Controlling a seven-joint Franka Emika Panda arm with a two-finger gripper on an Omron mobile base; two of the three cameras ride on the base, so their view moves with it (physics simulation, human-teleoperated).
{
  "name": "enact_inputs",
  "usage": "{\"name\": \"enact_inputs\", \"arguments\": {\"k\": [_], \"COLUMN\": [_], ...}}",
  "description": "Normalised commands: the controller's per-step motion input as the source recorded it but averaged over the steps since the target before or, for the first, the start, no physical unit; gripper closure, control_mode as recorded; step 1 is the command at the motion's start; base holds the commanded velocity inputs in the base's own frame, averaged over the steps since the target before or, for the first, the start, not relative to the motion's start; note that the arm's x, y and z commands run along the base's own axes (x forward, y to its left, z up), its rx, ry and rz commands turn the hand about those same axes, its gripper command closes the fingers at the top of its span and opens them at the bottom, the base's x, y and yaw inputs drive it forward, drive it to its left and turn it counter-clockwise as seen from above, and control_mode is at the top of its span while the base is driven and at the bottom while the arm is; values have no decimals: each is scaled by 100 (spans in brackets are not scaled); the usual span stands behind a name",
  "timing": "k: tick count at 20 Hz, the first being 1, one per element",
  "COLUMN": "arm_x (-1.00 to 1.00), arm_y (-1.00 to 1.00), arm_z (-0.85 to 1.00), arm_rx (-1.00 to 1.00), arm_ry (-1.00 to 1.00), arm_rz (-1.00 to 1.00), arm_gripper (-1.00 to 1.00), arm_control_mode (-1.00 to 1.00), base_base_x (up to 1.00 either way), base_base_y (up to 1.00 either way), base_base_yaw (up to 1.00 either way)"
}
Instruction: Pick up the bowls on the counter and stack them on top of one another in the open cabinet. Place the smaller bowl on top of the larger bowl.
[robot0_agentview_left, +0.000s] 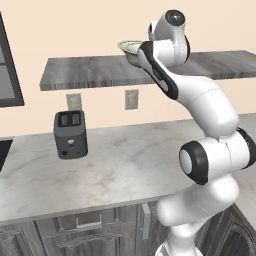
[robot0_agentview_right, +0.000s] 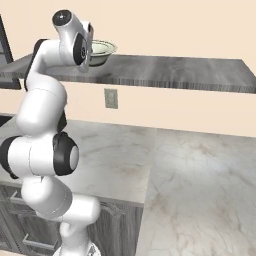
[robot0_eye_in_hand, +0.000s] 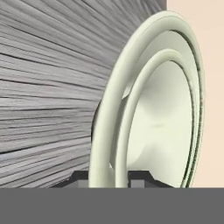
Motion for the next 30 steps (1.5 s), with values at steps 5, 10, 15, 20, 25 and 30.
{"name": "enact_inputs", "arguments": {"k": [5, 10, 15, 20, 25, 30], "arm_x": [0, 0, 0, 0, 1, 0], "arm_y": [17, 19, 17, 5, 1, 0], "arm_z": [-13, -14, -12, -4, 0, 18], "arm_rx": [-2, -2, -1, 0, 0, 0], "arm_ry": [0, 0, 2, 2, 3, 0], "arm_rz": [0, 0, 0, 0, 0, 0], "arm_gripper": [100, 100, -100, -100, -100, -100], "arm_control_mode": [-100, -100, -100, -100, -100, -100], "base_base_x": [0, 0, 0, 0, 0, 0], "base_base_y": [0, 0, 0, 0, 0, 0], "base_base_yaw": [0, 0, 0, 0, 0, 0]}}
